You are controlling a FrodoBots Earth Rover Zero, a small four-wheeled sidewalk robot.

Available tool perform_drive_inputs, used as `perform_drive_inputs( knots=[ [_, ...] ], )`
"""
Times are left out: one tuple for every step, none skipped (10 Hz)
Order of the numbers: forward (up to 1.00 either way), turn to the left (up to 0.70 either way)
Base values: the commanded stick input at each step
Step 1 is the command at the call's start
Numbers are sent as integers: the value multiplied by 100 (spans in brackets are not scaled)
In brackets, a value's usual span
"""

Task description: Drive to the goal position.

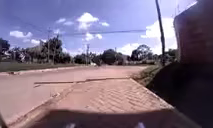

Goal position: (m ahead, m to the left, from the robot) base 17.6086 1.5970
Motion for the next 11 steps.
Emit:
perform_drive_inputs(
  knots=[
    [100,0],
    [100,0],
    [100,-6],
    [100,-15],
    [100,-2],
    [100,0],
    [100,-21],
    [100,-8],
    [100,0],
    [100,0],
    [100,0]
  ],
)
